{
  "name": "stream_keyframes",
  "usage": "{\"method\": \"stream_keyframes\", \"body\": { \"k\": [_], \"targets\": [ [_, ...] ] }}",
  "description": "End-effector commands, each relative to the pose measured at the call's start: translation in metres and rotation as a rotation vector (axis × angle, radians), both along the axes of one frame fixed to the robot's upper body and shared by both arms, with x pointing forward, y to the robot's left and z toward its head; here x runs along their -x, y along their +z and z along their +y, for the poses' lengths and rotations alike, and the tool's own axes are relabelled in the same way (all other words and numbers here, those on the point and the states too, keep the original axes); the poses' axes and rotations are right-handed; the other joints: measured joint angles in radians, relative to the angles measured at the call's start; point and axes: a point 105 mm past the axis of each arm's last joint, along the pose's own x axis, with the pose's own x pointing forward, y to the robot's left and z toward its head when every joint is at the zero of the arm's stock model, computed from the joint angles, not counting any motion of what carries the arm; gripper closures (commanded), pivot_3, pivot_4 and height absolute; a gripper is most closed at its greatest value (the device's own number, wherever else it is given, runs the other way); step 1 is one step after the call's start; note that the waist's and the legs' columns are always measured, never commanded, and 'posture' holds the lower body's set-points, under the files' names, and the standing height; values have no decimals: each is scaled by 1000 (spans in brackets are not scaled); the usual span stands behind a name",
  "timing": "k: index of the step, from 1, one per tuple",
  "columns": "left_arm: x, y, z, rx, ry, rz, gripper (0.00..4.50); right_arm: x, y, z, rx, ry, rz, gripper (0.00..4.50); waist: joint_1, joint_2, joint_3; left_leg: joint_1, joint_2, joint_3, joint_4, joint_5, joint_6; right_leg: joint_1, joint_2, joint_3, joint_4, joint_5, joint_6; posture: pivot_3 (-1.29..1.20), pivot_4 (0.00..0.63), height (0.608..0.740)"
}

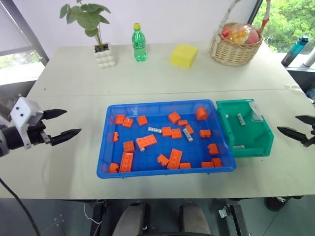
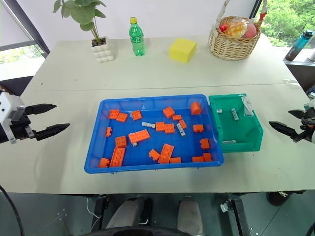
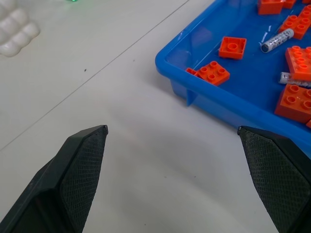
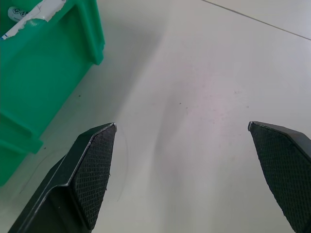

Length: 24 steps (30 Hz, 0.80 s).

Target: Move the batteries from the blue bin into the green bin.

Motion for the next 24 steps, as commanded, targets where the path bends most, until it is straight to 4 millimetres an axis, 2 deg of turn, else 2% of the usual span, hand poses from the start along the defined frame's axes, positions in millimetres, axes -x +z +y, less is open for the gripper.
{"method": "stream_keyframes", "body": {
  "k": [1, 10, 17, 24],
  "targets": [
    [-1, 11, 3, -28, 13, -39, 0, -3, 17, -1, 19, 2, -62, 8, 0, 0, 0, 0, 0, 0, 0, 0, 0, 0, 0, 0, 0, 0, 0, 0, 150, 736],
    [-2, 21, 1, 0, 21, -32, 0, -2, 19, 4, -37, 21, -52, 8, -1, 0, 0, 0, 0, 0, 0, 0, 0, 0, 0, 0, 0, 0, 0, 0, 150, 736],
    [-6, 26, -5, -5, 21, -50, 0, -4, 22, 4, 9, 13, -67, 8, 0, 0, 0, 0, 0, 0, 0, 0, 0, 0, 0, 0, 0, 0, 0, 0, 150, 736],
    [-8, 34, -21, 20, -21, -72, 0, -9, 31, 12, 27, 63, -68, 8, -2, 0, 0, 0, 0, 0, 0, 0, 0, 0, 0, 0, 0, 0, 0, 0, 150, 736]
  ]
}}
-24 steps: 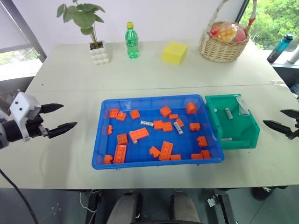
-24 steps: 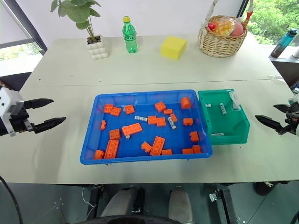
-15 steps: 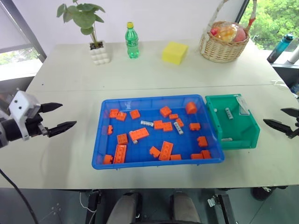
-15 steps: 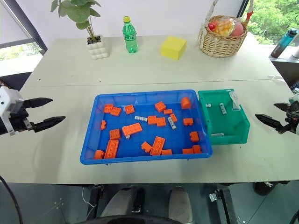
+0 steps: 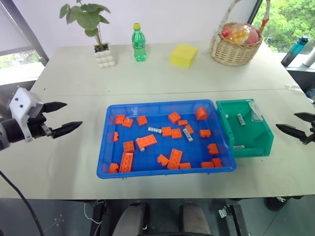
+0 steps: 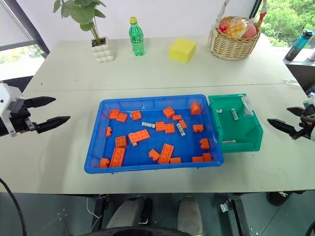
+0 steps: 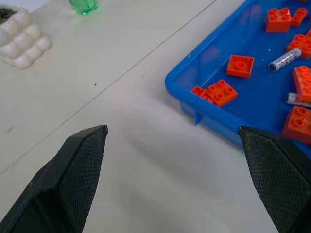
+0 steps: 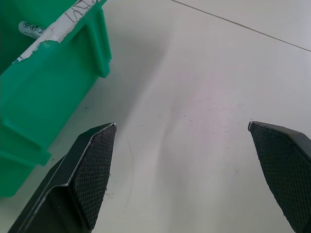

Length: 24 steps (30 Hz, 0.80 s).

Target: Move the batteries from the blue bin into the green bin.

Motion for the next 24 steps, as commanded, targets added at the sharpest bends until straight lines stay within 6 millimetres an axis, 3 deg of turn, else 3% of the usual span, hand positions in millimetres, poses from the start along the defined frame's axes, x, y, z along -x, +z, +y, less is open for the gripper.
{"method": "stream_keyframes", "body": {
  "k": [1, 7, 13, 17, 20, 24],
  "targets": [
    [1, 16, -13, 9, -44, -48, 0, -7, 30, 9, 38, 52, -68, 8, -1, 0, 0, 0, 0, 0, 0, 0, 0, 0, 0, 0, 0, 0, 0, 0, 150, 736],
    [14, 23, -43, 25, -195, -11, 0, -5, 68, 95, 55, 461, -44, 8, -3, 0, 0, 0, 1, 0, 0, 0, 0, 0, 0, 0, 0, 0, 0, 0, 150, 736],
    [25, 21, -69, 2, -343, 28, 0, -7, 86, 205, 78, 857, -76, 8, -1, -1, 1, 0, 1, -1, 0, 0, 0, 0, 0, 0, 0, 0, 0, 0, 150, 736],
    [29, 14, -78, -29, -404, 54, 0, -5, 75, 259, 77, 1086, -53, 8, 4, -2, 2, -1, 0, -2, 0, 0, 0, -1, 0, 0, 1, 0, 0, 0, 150, 736],
    [32, 9, -79, -43, -425, 74, 0, -15, 57, 305, 92, 1210, -16, 8, 1, -3, 2, -2, -2, -4, 1, 0, 0, -1, -1, -1, 1, 0, 0, 0, 150, 736],
    [38, 4, -79, -55, -438, 89, 0, -25, 24, 338, 202, 1310, 49, 8, -5, -4, 2, -2, -1, -4, 0, 0, 0, -4, -1, -1, 4, 0, 0, 0, 150, 736]
  ]
}}
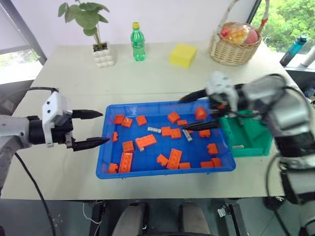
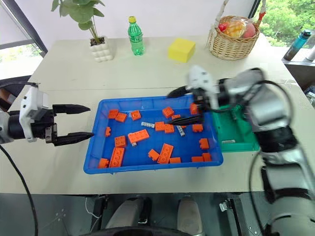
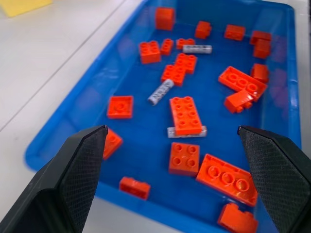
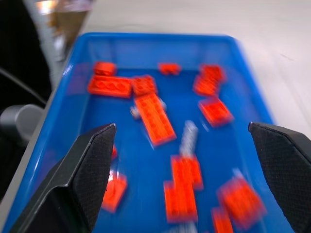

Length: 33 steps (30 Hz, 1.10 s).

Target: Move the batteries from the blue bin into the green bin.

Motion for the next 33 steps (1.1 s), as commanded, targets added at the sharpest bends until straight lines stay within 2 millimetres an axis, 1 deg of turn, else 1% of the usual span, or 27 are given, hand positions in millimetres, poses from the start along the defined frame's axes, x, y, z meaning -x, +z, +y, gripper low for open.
{"method": "stream_keyframes", "body": {
  "k": [1, 4, 9, 11, 14, 18, 21, 22, 23, 26, 27, 29, 33],
  "targets": [
    [9, 4, 0, -42, -23, -27, 0, -7, -21, 15, 103, 70, -23, 8, 1, 0, 0, 0, 0, 0, 0, 0, 0, -1, 0, 0, 1, 0, 0, 0, 150, 736],
    [16, 0, -2, -55, -34, -20, 0, -12, -43, 30, 157, 127, -15, 8, 1, -2, 0, -1, -3, -4, 2, 0, 0, -5, -1, 0, 8, 0, 0, 0, 150, 736],
    [24, -3, -6, -69, -44, -19, 0, -23, -72, 56, 203, 156, -6, 8, -3, -2, 1, -4, -3, -7, 7, 0, 0, -6, 0, -1, 9, 0, 0, 0, 150, 736],
    [26, -4, -6, -73, -43, -21, 0, -27, -77, 64, 207, 155, -17, 8, -5, -2, 1, -5, -3, -9, 8, 0, 0, -6, 1, -3, 9, 0, 0, 0, 150, 736],
    [29, -6, -7, -73, -36, -20, 0, -31, -80, 72, 198, 158, -13, 8, -8, -2, 1, -5, -3, -14, 9, 0, -1, -6, 3, -3, 10, 0, 0, 0, 150, 736],
    [30, -5, -5, -69, -15, -29, 0, -30, -92, 75, 215, 180, -7, 8, -15, -2, 0, -6, -3, -18, 10, 0, -3, -5, 5, -2, 10, 0, 0, 0, 150, 736],
    [29, -3, -4, -63, 1, -40, 0, -29, -94, 73, 202, 189, 9, 831, -23, -2, 0, -6, -2, -19, 10, 0, -3, -4, 6, -2, 10, 0, 0, 0, 150, 736],
    [29, -2, -3, -62, 3, -41, 0, -29, -93, 73, 193, 195, 12, 1274, -24, -2, 0, -6, -2, -19, 10, 0, -4, -4, 6, -2, 10, 0, 0, 0, 150, 736],
    [28, -2, -3, -62, 4, -42, 0, -27, -91, 72, 182, 203, 14, 1618, -25, -2, 0, -6, -2, -20, 10, -1, -4, -4, 7, -2, 10, 0, 0, 0, 150, 736],
    [25, -2, -2, -63, 7, -46, 0, -26, -86, 73, 158, 210, 12, 3110, -26, -2, 0, -6, -1, -20, 10, -1, -5, -4, 8, -2, 10, 0, 0, 0, 150, 736],
    [25, -2, -2, -62, 7, -47, 0, -26, -84, 74, 149, 210, 10, 3327, -26, -2, 0, -6, -1, -20, 10, -1, -5, -4, 8, -2, 10, 0, 0, 0, 150, 736],
    [23, -2, -2, -61, 4, -51, 0, -25, -80, 74, 129, 210, 2, 3318, -26, -2, 0, -6, 0, -20, 10, -1, -5, -4, 8, -2, 10, 0, 0, 0, 150, 736],
    [19, -4, -4, -57, -7, -57, 0, -23, -58, 80, 29, 189, 5, 3318, -24, -2, 0, -6, 0, -20, 10, -1, -6, -4, 9, -2, 10, 0, 0, 0, 150, 736]
  ]
}}
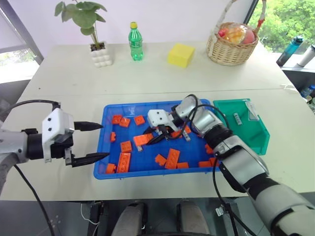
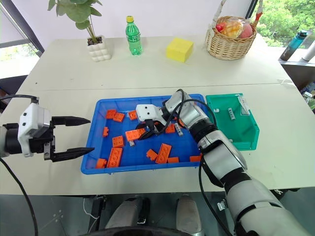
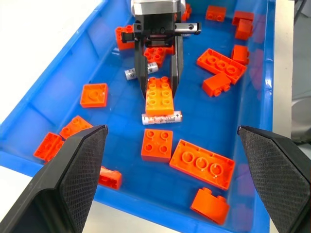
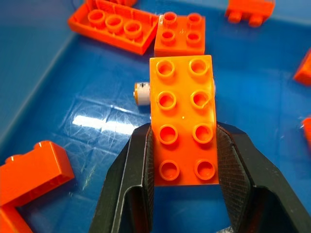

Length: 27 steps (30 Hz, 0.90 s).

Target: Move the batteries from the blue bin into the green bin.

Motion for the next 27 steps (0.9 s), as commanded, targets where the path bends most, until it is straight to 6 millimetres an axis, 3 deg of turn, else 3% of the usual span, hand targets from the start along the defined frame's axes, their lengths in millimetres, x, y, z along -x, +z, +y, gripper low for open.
{"method": "stream_keyframes", "body": {
  "k": [1, 5, 10, 14, 16, 21, 27],
  "targets": [
    [-4, 3, -1, -1, -11, -34, 0, 3, 33, 12, -140, -10, -17, 3318, 0, 0, 0, 0, 0, 0, 0, 0, 0, 0, 0, 0, 0, 0, 0, 0, 150, 736],
    [-6, 2, -3, 9, -21, -40, 0, 5, 42, 34, -185, -63, -8, 3318, -1, 0, 0, 0, 0, 0, 0, 0, 0, 0, 0, 0, 1, 0, 0, 0, 150, 736],
    [-11, 4, -7, 31, -28, -54, 0, 3, 27, 69, -159, -124, -59, 3318, -3, 0, 0, 0, 1, 0, -1, 0, -1, -2, 1, 1, 2, 0, 0, 0, 150, 736],
    [-14, 6, -10, 37, -34, -64, 0, -11, 31, 87, -170, -241, -135, 1415, -2, 0, 0, 0, 1, -1, -1, 0, -1, -3, 2, 1, 3, 0, 0, 0, 150, 736],
    [-15, 7, -11, 40, -34, -67, 0, -15, 39, 83, -181, -280, -159, 457, 1, 0, 0, 0, 0, -3, 0, 0, -1, -2, 2, 1, 4, 0, 0, 0, 150, 736],
    [-12, 5, -10, 49, -33, -58, 0, -2, 54, 48, -183, -396, -65, 457, 3, 0, 0, -2, -1, -7, 1, 0, -1, -2, 3, 2, 4, 1, -2, 0, 150, 736],
    [-10, -2, -10, 47, -58, -16, 0, 27, 38, 17, -111, -545, 66, 457, -1, -1, 0, -8, 0, -8, 1, 1, -2, -4, 4, 4, 5, 1, -2, 0, 150, 736]
  ]
}}
